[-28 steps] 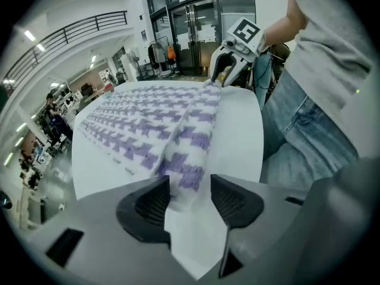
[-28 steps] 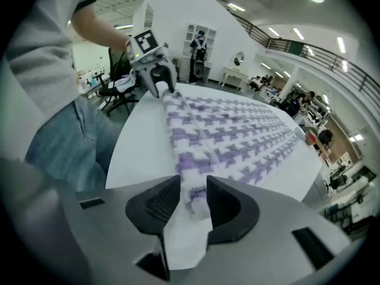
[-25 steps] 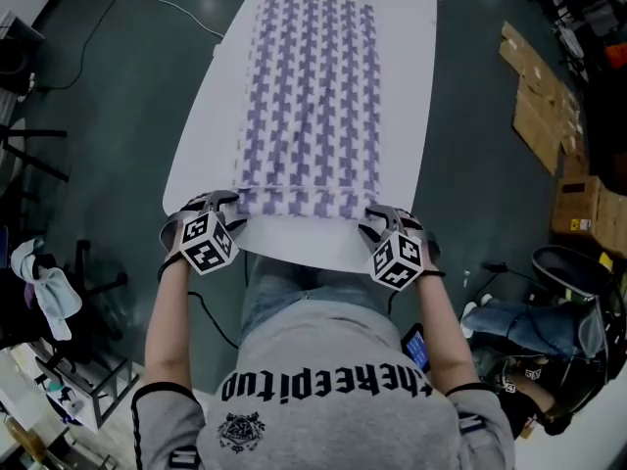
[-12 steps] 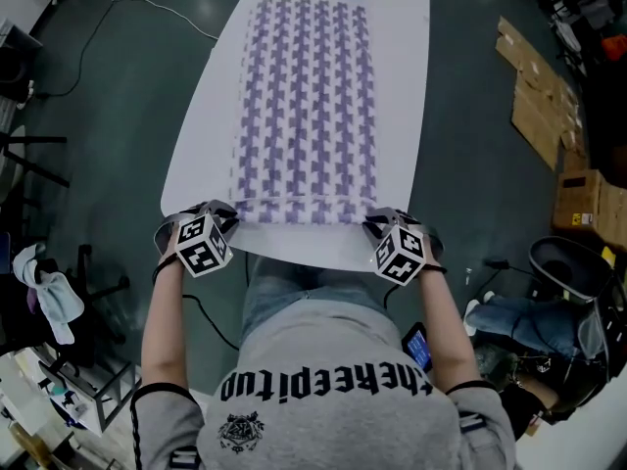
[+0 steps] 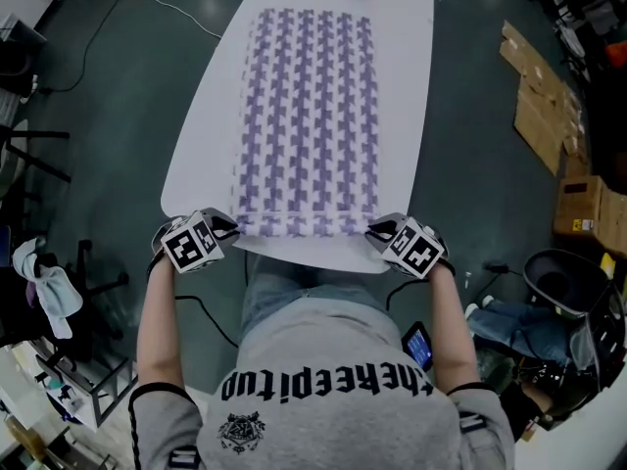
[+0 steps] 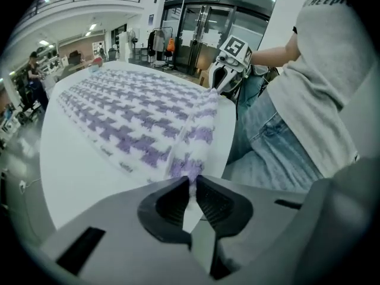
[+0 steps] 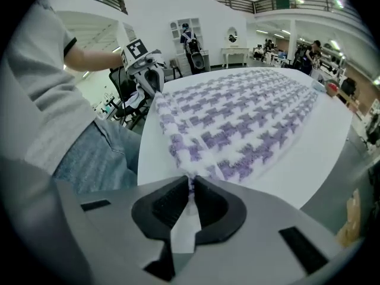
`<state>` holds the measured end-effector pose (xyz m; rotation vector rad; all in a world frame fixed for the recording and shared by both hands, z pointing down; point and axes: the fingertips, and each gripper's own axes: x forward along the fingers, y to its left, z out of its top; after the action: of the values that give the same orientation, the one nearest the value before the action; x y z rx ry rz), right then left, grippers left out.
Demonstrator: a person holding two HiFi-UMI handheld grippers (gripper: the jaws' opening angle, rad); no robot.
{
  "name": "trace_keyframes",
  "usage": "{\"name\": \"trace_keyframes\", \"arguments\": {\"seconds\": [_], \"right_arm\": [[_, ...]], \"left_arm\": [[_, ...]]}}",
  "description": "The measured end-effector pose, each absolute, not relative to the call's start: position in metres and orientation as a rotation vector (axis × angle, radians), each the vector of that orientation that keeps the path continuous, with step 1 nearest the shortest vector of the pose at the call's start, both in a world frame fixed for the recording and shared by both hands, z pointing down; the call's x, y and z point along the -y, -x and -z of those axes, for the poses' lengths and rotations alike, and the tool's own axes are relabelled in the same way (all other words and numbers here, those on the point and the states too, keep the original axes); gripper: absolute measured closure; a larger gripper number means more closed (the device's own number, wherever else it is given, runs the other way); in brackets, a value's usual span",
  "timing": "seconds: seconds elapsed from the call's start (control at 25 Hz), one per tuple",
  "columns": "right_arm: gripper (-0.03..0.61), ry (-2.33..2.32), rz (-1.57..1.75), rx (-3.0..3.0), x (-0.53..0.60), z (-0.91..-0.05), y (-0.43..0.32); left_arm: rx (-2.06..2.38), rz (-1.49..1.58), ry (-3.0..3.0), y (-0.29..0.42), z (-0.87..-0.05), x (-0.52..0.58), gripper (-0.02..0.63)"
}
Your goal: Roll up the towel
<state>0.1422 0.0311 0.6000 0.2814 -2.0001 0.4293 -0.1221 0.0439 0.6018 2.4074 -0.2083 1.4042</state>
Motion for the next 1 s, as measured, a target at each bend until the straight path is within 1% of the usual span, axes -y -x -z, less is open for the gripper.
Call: {"name": "trace_keyframes", "arguments": {"seconds": [0.16,0.32,0.76,0.88,1.0], "right_arm": [[0.554,-0.322,-0.457,2.025,-0.015,-0.595,-0.139],[0.552,-0.358,-0.412,2.007,0.005,-0.596,-0.137],[0.545,-0.434,-0.234,1.911,0.039,-0.603,-0.142],[0.545,-0.452,-0.203,1.868,0.040,-0.608,-0.141],[0.548,-0.468,-0.199,1.840,0.038,-0.613,-0.135]], "left_arm": [[0.262,-1.373,-2.368,0.131,-0.598,-0.029,0.577],[0.293,-1.381,-2.359,0.133,-0.599,-0.011,0.576],[0.381,-1.521,-2.364,0.128,-0.614,0.030,0.551],[0.414,-1.600,-2.410,0.130,-0.616,0.041,0.549],[0.429,-1.695,-2.488,0.135,-0.607,0.041,0.518]]}}
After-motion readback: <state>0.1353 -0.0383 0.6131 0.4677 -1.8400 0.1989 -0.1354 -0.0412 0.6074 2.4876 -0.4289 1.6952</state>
